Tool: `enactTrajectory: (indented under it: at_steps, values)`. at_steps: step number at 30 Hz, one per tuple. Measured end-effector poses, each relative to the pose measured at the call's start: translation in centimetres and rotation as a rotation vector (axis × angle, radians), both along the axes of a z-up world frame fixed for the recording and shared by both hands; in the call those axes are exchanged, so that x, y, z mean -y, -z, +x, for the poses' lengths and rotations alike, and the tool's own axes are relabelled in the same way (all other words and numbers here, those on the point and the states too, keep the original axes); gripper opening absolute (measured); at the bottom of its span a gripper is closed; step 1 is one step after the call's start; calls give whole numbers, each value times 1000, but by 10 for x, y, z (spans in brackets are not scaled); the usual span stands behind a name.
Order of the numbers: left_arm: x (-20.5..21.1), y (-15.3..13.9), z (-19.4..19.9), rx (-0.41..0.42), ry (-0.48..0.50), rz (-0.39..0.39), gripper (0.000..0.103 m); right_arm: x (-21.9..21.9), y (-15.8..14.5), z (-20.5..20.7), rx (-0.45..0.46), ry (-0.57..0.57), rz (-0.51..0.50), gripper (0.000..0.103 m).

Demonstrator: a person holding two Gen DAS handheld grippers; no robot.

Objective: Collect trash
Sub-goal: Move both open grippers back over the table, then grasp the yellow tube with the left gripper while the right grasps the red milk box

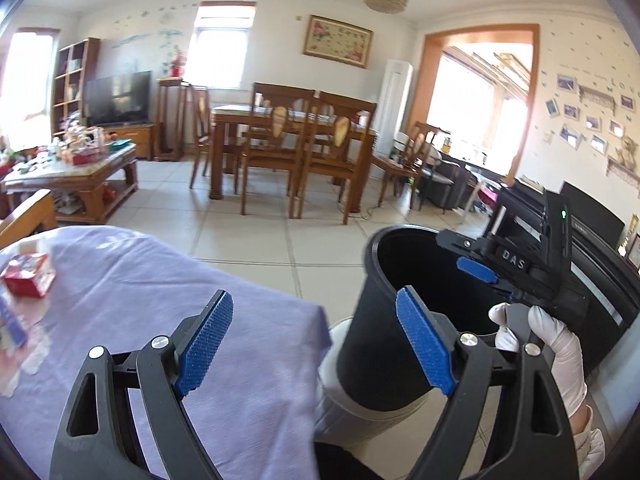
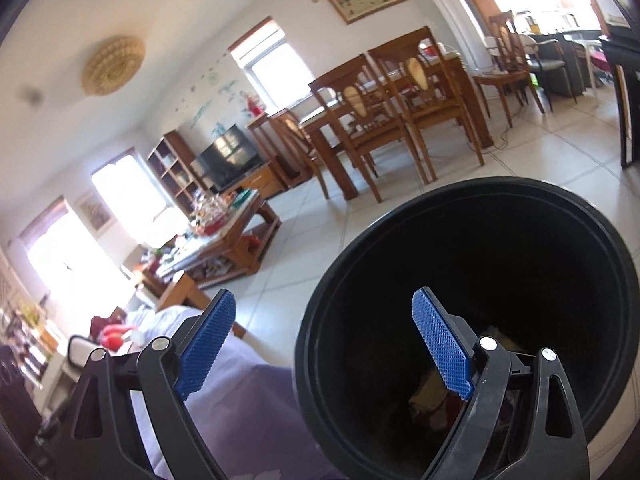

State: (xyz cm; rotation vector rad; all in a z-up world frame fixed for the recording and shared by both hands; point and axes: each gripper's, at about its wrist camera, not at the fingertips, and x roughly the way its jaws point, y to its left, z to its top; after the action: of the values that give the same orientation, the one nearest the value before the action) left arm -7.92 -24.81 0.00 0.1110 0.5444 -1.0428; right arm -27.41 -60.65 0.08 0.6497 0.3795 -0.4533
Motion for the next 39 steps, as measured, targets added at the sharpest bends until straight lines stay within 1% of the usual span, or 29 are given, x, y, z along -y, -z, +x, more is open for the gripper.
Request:
enactTrajectory:
  at_steps: [3, 8, 10, 14, 19, 20, 21, 23, 24, 25, 26, 27, 30, 32, 36, 39]
  values:
    - [-26, -1, 10, -3, -54, -12, 84, -18, 1, 19, -19, -49, -16, 89]
    - [-70, -3, 27, -9, -138, -23, 84, -53, 4, 55, -46, -162, -29, 89]
    - [-95, -3, 36, -5, -176, -28, 84, -68, 4, 70, -57, -207, -33, 89]
    - [-132, -6, 52, 8, -249, -22, 84, -103, -3, 103, -58, -295, -41, 89]
    - [-193, -6, 75, 4, -375, -25, 84, -152, -14, 148, -66, -420, -85, 89]
    - [-205, -7, 80, 2, -400, -25, 84, -161, -16, 159, -71, -445, -91, 89]
    - [-215, -7, 84, -1, -422, -25, 84, -171, -18, 169, -75, -470, -97, 94]
    - [-236, -6, 93, -9, -467, -23, 84, -193, -22, 190, -82, -518, -122, 96]
    - [-246, -7, 98, -13, -490, -19, 84, -204, -25, 201, -88, -546, -136, 96]
    - [-254, -6, 102, -15, -510, -16, 89, -214, -26, 210, -92, -570, -146, 96]
    - [-262, -7, 106, -14, -531, -11, 91, -221, -29, 219, -96, -595, -153, 96]
    - [-270, -7, 111, -12, -552, -6, 91, -231, -31, 230, -103, -622, -162, 96]
    - [-296, -7, 126, -20, -593, 13, 91, -263, -35, 260, -133, -691, -198, 96]
    - [-306, -6, 138, -31, -615, 31, 91, -284, -39, 281, -153, -735, -231, 96]
    - [-321, 2, 162, -68, -643, 78, 91, -315, -42, 320, -212, -818, -298, 97]
    - [-323, 10, 177, -94, -639, 122, 91, -343, -38, 347, -259, -885, -347, 98]
